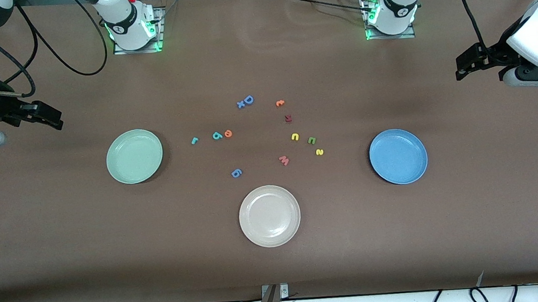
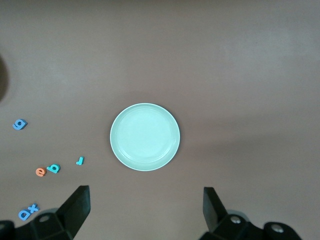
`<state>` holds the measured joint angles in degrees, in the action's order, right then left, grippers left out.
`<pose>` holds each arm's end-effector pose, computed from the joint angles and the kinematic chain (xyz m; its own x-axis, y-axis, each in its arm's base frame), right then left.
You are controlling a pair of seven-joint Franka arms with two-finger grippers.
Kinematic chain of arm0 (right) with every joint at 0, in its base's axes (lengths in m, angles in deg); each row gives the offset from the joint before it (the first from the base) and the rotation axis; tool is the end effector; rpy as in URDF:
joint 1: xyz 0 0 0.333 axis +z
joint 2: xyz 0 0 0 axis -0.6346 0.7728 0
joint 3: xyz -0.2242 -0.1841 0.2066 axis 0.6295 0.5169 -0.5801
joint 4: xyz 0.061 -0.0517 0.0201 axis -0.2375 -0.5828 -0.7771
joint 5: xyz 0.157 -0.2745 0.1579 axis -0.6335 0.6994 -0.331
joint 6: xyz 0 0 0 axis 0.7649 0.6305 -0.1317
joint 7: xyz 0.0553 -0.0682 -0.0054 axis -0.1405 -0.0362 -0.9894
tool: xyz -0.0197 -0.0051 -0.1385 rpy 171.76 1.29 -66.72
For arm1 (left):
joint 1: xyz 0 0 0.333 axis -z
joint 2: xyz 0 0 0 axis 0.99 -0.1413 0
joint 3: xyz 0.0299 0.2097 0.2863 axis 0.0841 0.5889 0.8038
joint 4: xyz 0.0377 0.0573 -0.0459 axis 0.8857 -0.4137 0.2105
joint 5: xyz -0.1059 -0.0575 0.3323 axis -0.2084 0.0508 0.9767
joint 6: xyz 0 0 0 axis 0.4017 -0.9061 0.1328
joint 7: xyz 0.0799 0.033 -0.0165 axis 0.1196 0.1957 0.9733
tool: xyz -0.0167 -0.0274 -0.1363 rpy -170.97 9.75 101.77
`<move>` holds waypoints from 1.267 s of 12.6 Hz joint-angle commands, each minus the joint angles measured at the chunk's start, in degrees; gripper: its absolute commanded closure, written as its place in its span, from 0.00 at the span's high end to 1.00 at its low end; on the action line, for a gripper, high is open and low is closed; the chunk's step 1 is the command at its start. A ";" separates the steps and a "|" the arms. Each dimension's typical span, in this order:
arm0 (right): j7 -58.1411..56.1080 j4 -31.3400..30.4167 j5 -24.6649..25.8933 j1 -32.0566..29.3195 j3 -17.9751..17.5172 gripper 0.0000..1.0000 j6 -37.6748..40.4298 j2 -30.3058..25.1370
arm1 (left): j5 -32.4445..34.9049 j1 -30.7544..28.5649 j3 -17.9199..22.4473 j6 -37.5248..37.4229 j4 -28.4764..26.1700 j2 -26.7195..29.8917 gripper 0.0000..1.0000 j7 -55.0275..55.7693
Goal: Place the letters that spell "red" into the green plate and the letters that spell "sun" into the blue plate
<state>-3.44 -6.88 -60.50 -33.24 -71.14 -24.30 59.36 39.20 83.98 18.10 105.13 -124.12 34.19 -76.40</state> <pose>0.5423 0.0383 0.6044 0.9910 -0.1328 -0.0144 -0.1318 -0.9896 0.0581 0.5133 -0.0456 0.6251 0.9945 -0.0600 -0.0852 -0.0581 -0.9980 0.0253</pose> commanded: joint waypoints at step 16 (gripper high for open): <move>0.91 -0.62 0.37 0.88 -0.36 1.00 -1.10 1.16 | -0.92 -1.67 -0.02 0.87 -0.97 1.35 1.00 -1.24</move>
<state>-3.37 -7.08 -60.50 -32.59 -71.42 -26.02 61.43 39.20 82.49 18.17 105.41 -124.22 34.31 -76.47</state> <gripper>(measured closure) 0.000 0.000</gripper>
